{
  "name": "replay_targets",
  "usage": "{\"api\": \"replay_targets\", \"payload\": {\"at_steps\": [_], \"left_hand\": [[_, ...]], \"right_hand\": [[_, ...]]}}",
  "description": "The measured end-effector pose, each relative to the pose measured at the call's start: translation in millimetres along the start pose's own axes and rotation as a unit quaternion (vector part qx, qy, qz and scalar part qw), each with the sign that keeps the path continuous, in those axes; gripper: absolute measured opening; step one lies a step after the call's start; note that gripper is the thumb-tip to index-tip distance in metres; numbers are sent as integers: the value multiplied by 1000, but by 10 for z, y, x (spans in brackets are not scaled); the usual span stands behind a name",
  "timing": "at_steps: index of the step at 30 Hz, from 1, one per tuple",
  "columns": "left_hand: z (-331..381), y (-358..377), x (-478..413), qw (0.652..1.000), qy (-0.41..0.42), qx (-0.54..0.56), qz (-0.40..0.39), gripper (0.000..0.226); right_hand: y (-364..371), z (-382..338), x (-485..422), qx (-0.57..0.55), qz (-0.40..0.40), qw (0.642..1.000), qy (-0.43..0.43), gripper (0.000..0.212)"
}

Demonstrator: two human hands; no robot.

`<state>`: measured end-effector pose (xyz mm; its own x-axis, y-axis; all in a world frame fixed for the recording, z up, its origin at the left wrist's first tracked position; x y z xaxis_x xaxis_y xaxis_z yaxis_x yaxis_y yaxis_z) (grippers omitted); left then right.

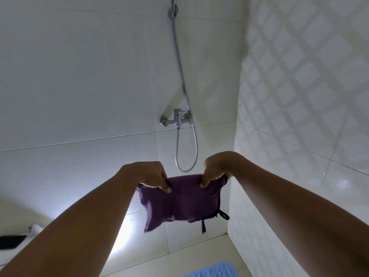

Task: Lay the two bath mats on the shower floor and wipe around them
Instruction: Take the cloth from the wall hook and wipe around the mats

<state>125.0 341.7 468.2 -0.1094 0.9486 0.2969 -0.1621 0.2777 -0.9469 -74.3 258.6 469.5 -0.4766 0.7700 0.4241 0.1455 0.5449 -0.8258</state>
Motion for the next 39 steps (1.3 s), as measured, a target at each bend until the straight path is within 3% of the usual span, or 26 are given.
{"api": "replay_targets", "payload": {"at_steps": [3, 6, 9, 12, 19, 24, 28, 33, 37, 39], "left_hand": [[-283, -11, 64, 999, -16, 32, 36, 35], [-587, 38, 109, 993, -54, 86, 53, 47], [-811, 123, 138, 988, -78, 101, 87, 49], [-895, 166, 189, 973, -91, 188, 94, 43], [-1047, 207, 354, 917, -79, 388, 56, 41], [-1243, 236, 464, 836, -3, 548, -20, 48], [-1231, 186, 518, 868, 66, 492, -33, 54], [-1223, 164, 544, 891, 70, 448, -8, 49], [-1209, 127, 580, 893, 66, 444, 5, 32], [-1172, 62, 642, 890, 60, 452, 0, 22]], "right_hand": [[75, -160, -2, -14, 48, 998, -39, 37], [220, -296, -34, -118, 50, 990, -65, 40], [398, -516, -30, -183, 29, 981, -59, 42], [556, -801, -22, -226, 20, 973, -44, 37], [711, -1355, 2, -400, -70, 907, -109, 33], [637, -1465, 28, -320, -55, 936, -136, 34], [591, -1497, -3, -297, 24, 939, -173, 25], [579, -1404, -28, -281, 82, 940, -175, 7], [585, -1265, -75, -319, 91, 932, -148, 25], [622, -1178, -91, -328, 57, 933, -136, 33]]}}
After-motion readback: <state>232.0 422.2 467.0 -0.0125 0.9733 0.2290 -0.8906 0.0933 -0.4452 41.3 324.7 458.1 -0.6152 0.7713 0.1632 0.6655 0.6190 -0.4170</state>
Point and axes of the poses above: each hand's wrist, its own x-axis away from the middle knuckle, its own y-axis out of the palm, z = x × y, the point moved 2 cm from there along -x, towards the middle knuckle, and after that the axes turned 4 degrees about -x, right-handed, at the moved point
